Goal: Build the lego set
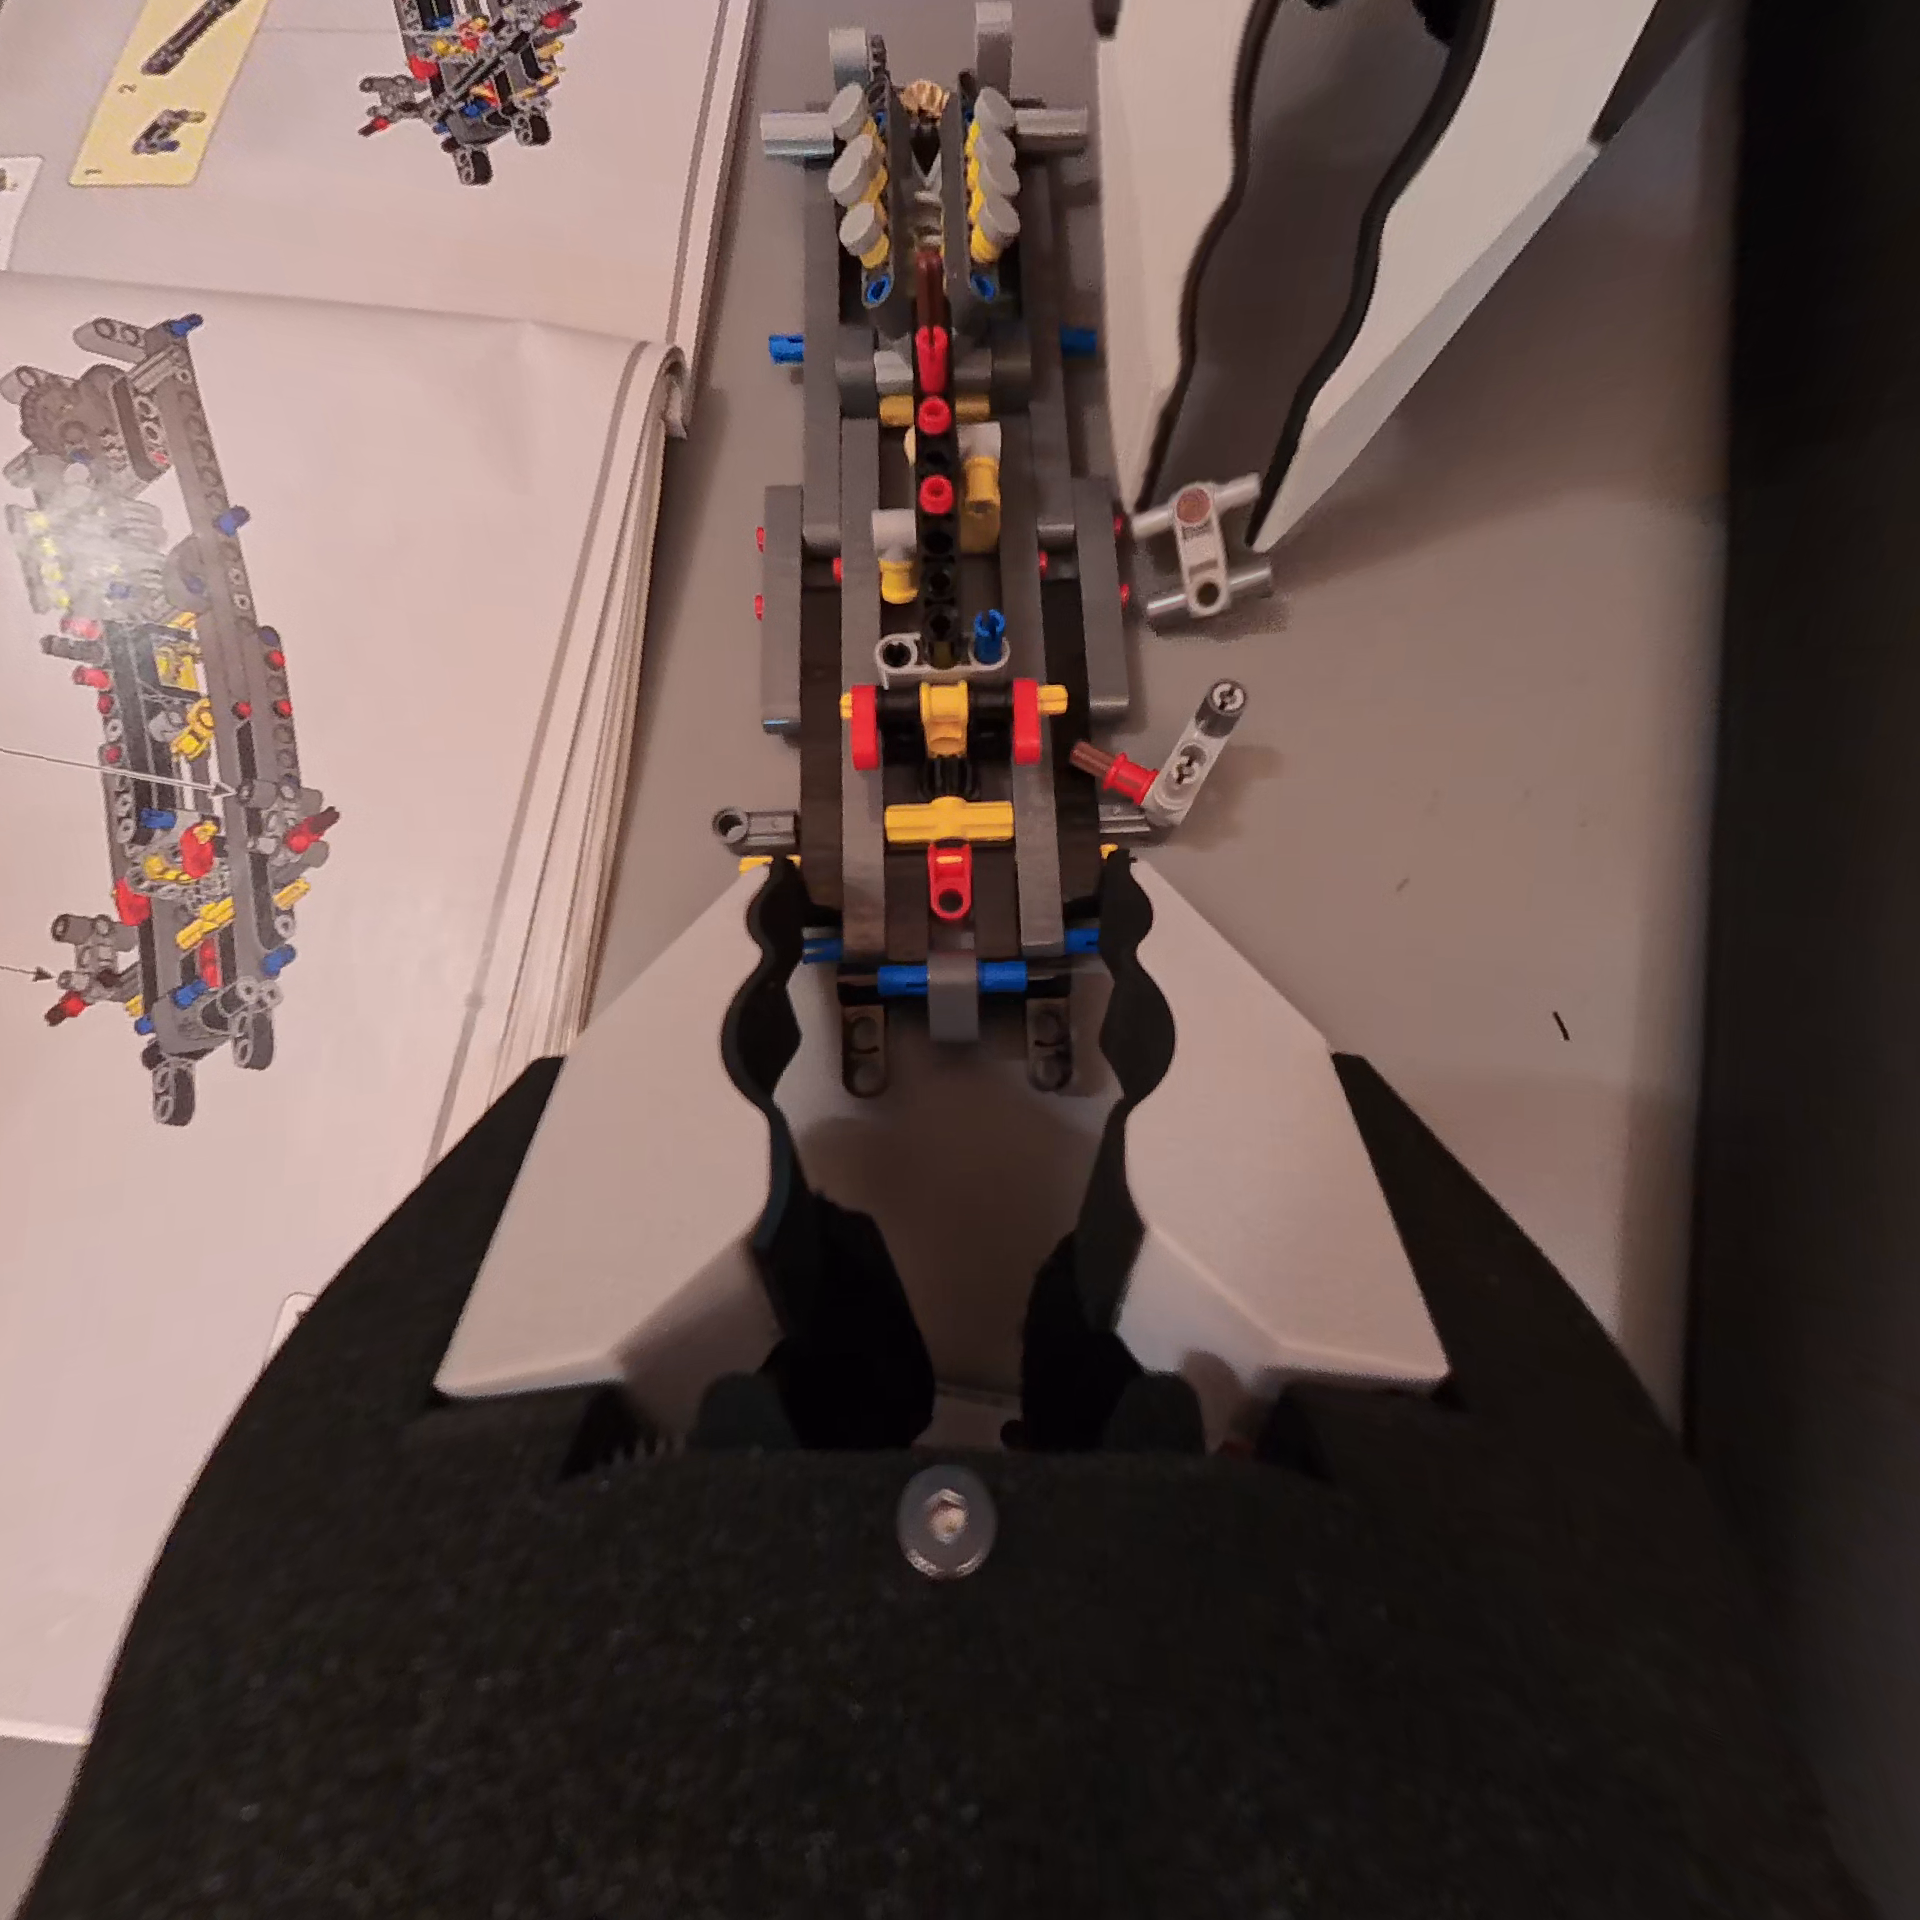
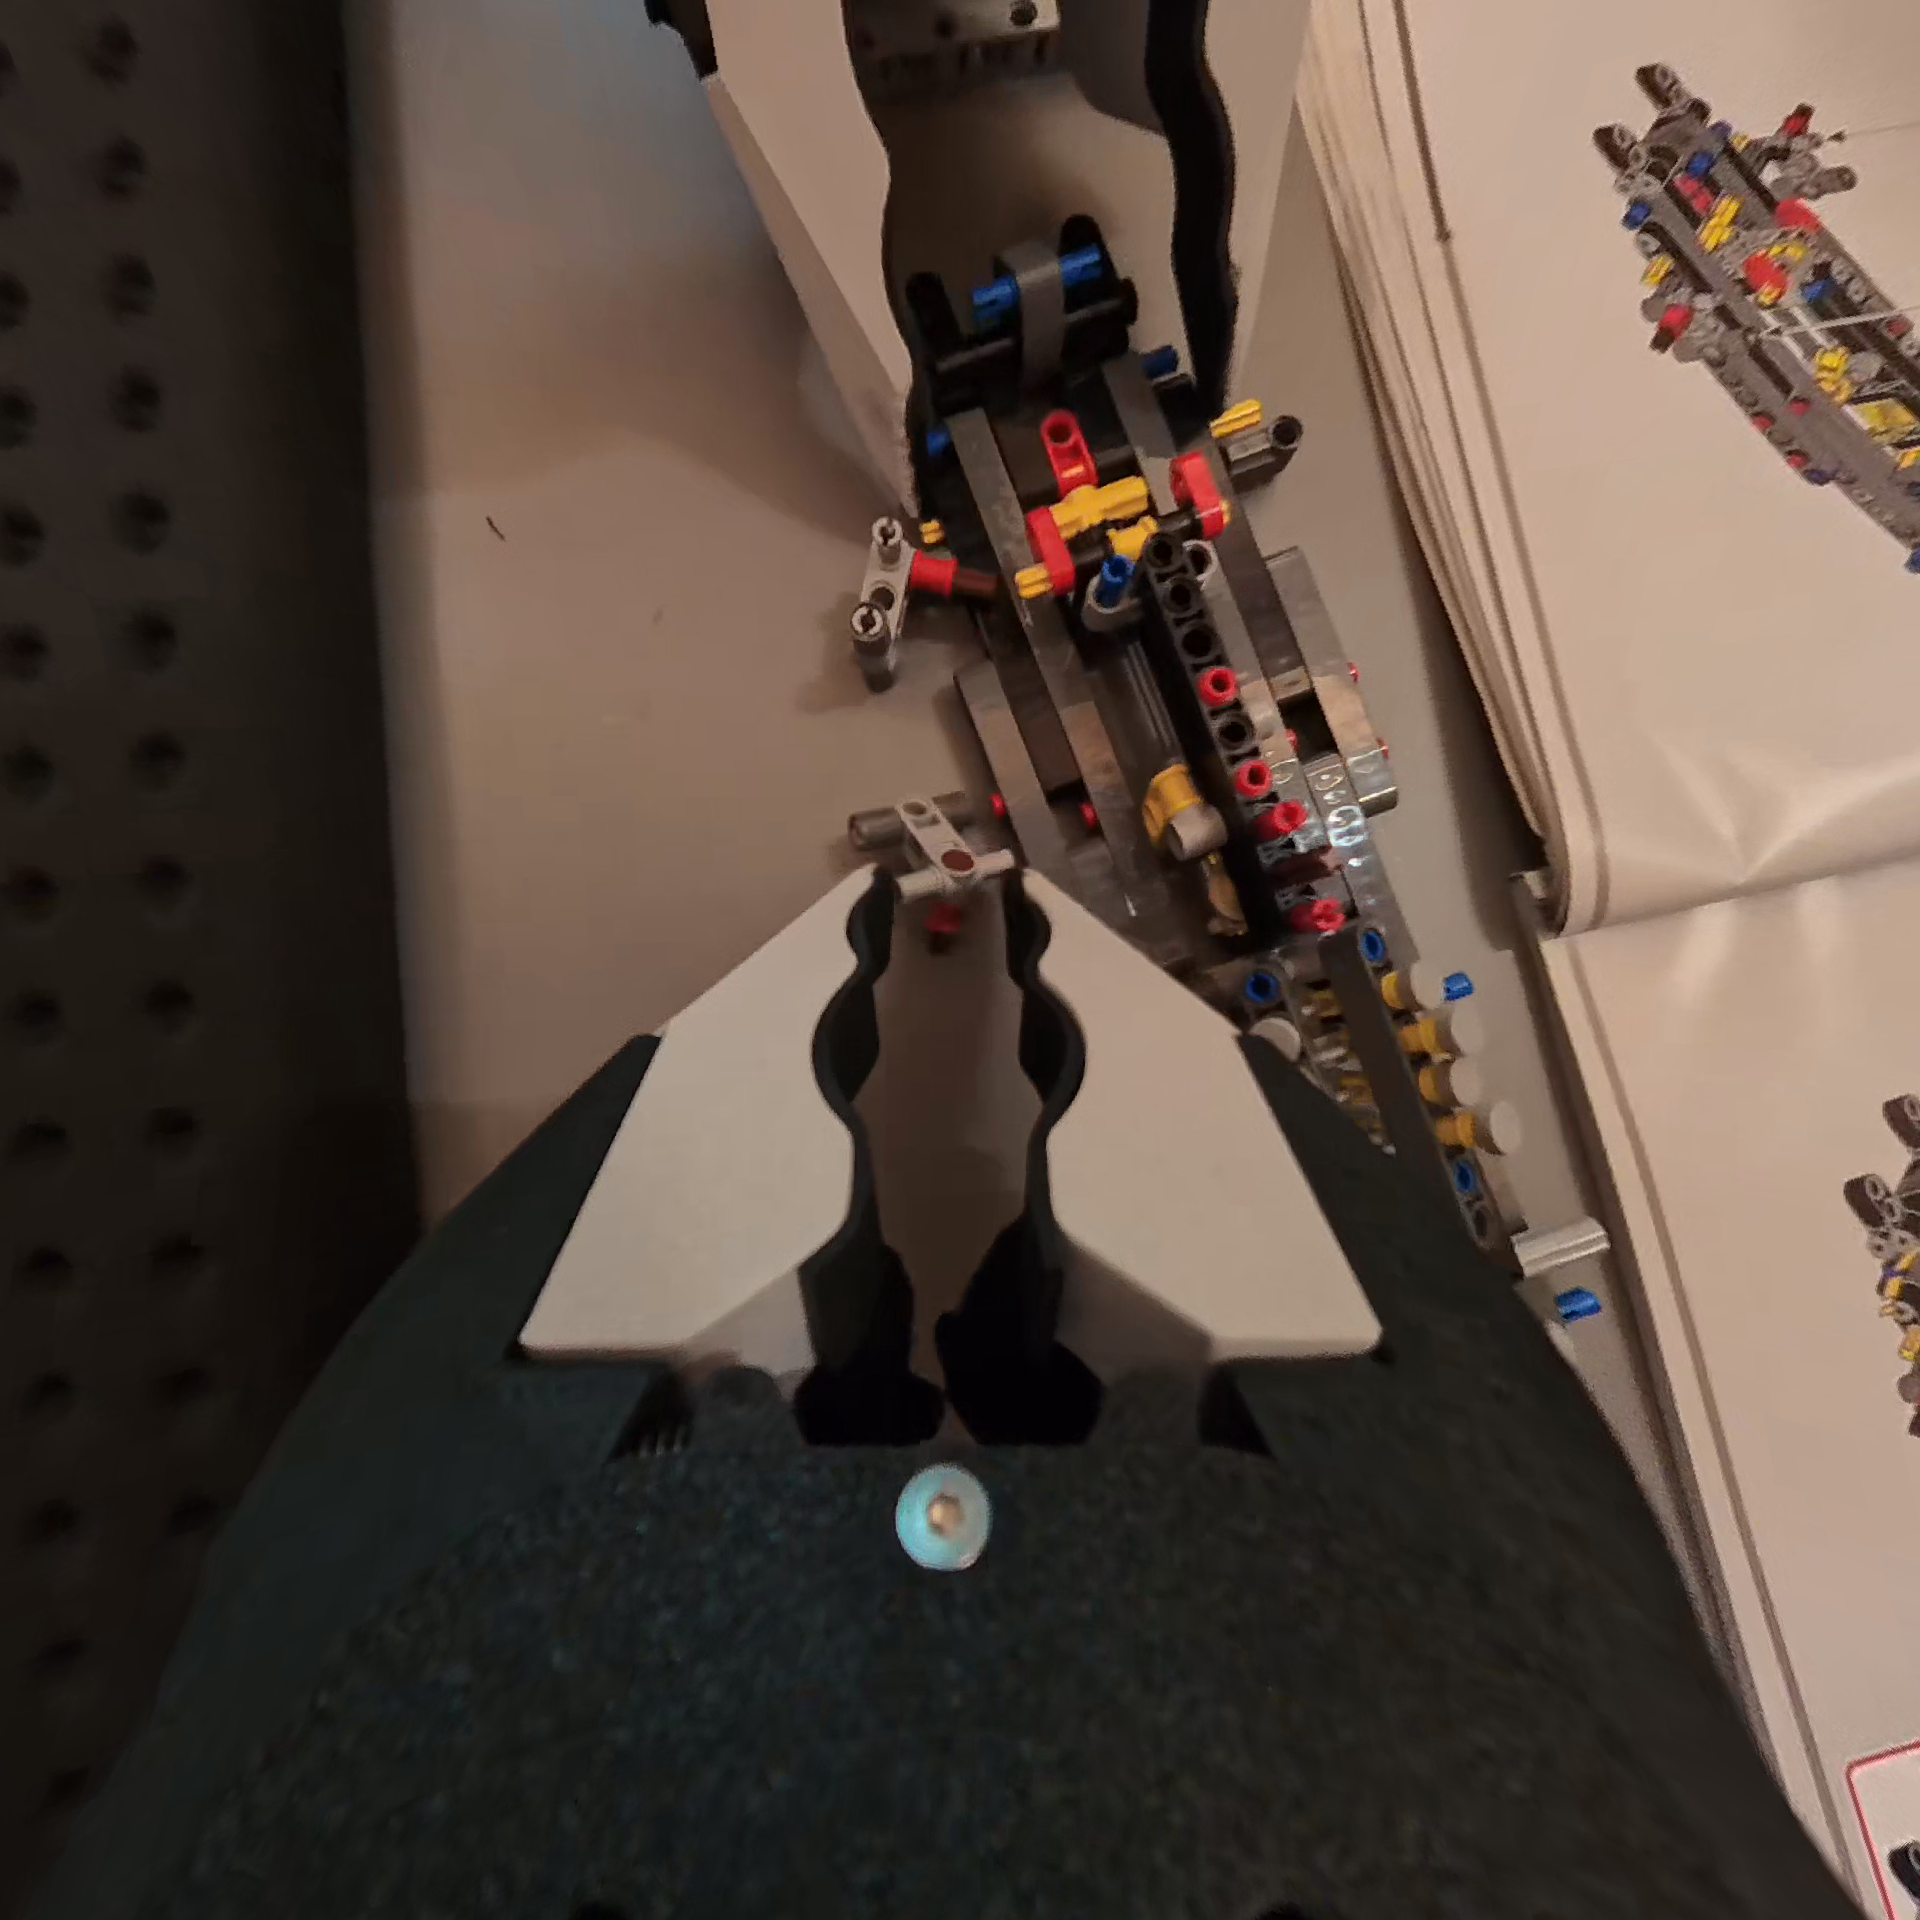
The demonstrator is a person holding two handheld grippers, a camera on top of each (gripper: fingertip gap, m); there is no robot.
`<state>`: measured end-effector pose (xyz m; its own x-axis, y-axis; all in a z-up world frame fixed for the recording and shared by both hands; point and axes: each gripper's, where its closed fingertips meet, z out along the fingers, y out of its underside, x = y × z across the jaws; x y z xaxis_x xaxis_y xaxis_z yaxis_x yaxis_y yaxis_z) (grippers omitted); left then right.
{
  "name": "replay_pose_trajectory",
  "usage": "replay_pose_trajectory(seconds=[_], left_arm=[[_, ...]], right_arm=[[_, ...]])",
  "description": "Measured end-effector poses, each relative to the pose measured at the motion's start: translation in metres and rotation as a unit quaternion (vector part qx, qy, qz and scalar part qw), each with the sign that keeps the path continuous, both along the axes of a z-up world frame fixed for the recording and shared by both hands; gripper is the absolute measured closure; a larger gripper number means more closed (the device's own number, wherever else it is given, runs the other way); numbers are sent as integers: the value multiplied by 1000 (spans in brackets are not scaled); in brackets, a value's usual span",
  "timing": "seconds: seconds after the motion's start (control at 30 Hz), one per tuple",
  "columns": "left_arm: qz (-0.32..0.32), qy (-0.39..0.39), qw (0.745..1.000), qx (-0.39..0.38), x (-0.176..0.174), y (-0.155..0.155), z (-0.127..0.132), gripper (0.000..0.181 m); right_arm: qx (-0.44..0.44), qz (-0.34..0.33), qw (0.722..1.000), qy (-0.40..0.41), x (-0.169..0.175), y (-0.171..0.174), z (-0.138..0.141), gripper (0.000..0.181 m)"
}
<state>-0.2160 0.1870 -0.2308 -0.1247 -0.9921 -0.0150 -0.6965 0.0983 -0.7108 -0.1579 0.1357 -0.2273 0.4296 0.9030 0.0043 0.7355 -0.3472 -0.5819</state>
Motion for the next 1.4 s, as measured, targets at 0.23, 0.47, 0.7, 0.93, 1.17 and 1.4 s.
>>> replay_pose_trajectory(seconds=[0.23, 0.47, 0.7, 0.93, 1.17, 1.4], left_arm=[[-1, -14, 1000, 6, 2, -2, 9, 128], [-53, -93, 986, 126, 17, -23, 47, 136], [-71, -143, 968, 195, 37, -43, 66, 152], [-71, -132, 968, 202, 41, -43, 60, 173], [13, -165, 982, 94, 35, -12, 76, 175], [92, -275, 940, -178, 22, 17, 110, 174]], right_arm=[[79, 17, 996, -27, -1, 0, 1, 169], [-26, -64, 987, 146, -5, 13, 27, 169], [-96, -95, 950, 280, -13, 18, 53, 170], [-114, -86, 949, 280, -20, 13, 50, 170], [-102, -88, 927, 349, -17, 22, 70, 156], [17, -84, 915, 395, -10, 33, 104, 154]])
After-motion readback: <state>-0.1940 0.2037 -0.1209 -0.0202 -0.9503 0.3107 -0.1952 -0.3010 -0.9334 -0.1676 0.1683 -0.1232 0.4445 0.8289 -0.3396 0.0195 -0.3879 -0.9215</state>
